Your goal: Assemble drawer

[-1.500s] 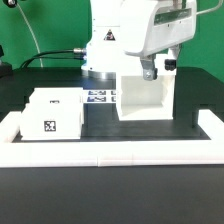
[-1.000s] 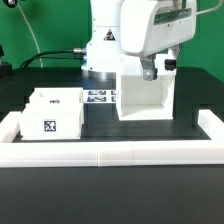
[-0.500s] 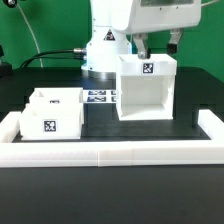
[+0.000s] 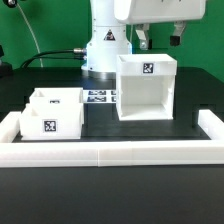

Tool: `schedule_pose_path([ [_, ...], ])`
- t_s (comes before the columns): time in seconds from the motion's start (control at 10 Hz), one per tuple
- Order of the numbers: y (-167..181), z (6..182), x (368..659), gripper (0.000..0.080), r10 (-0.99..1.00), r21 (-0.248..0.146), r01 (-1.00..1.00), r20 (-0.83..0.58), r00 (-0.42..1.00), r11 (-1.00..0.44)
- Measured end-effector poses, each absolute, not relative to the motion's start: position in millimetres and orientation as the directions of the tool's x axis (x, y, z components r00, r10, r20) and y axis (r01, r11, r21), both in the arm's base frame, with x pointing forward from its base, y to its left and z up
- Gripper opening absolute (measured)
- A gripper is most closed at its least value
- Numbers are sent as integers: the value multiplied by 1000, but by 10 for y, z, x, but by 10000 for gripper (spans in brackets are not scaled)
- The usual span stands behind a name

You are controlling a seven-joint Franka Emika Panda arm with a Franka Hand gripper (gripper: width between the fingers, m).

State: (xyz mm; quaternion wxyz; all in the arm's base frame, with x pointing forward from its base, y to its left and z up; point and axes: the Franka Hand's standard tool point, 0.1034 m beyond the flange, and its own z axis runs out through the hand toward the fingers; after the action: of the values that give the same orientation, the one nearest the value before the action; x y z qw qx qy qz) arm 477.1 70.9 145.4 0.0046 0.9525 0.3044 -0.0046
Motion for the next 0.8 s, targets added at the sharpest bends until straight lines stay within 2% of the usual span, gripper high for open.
schedule_pose_path([
  [0.2, 707, 1454, 4759, 650, 564, 10, 564, -4, 826, -826],
  [0.5, 787, 1386, 4406, 650, 337, 47, 335, 52, 940, -941],
  [0.8, 936, 1252, 4235, 650, 111, 42, 110, 43, 993, -993],
])
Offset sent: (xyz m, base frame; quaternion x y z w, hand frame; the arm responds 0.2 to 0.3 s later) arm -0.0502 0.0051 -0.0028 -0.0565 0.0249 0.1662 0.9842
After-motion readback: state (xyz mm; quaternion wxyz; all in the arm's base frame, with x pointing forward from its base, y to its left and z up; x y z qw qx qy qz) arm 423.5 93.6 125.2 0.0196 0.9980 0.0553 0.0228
